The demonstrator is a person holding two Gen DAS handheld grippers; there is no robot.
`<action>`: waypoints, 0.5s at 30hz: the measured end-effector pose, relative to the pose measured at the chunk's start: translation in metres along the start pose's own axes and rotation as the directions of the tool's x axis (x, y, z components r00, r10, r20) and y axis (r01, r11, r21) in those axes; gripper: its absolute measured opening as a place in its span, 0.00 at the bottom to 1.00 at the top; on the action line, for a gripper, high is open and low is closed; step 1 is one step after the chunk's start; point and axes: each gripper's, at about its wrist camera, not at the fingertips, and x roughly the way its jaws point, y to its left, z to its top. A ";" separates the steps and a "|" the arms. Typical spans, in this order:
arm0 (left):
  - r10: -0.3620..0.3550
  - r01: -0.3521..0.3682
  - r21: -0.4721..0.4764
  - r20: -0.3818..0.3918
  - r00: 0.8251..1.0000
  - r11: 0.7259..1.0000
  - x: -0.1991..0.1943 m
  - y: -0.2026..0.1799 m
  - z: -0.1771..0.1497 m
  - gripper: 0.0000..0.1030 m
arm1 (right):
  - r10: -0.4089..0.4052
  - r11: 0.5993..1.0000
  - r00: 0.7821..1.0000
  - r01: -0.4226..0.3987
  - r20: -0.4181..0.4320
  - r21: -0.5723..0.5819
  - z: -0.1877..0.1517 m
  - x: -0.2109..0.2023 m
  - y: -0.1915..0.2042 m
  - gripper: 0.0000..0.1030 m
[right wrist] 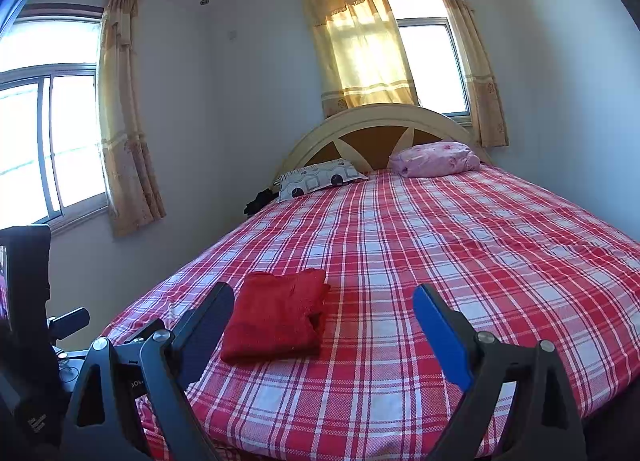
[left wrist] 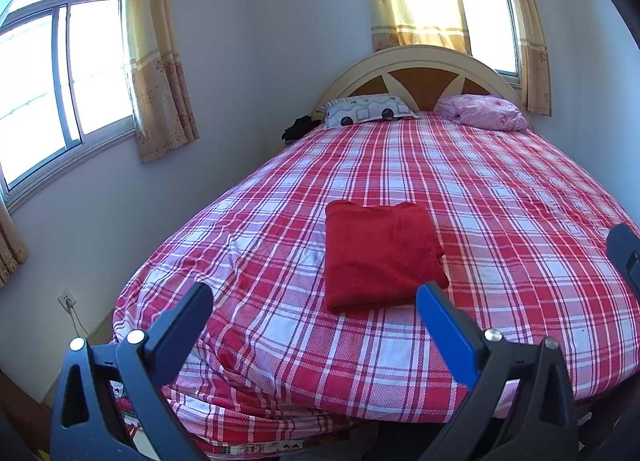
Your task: Fold small clothes
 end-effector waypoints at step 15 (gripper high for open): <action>-0.037 0.037 -0.006 -0.023 0.999 0.999 0.007 0.001 -0.001 1.00 | -0.008 1.000 1.000 0.008 -0.006 0.004 -0.002 0.001 -0.002 0.89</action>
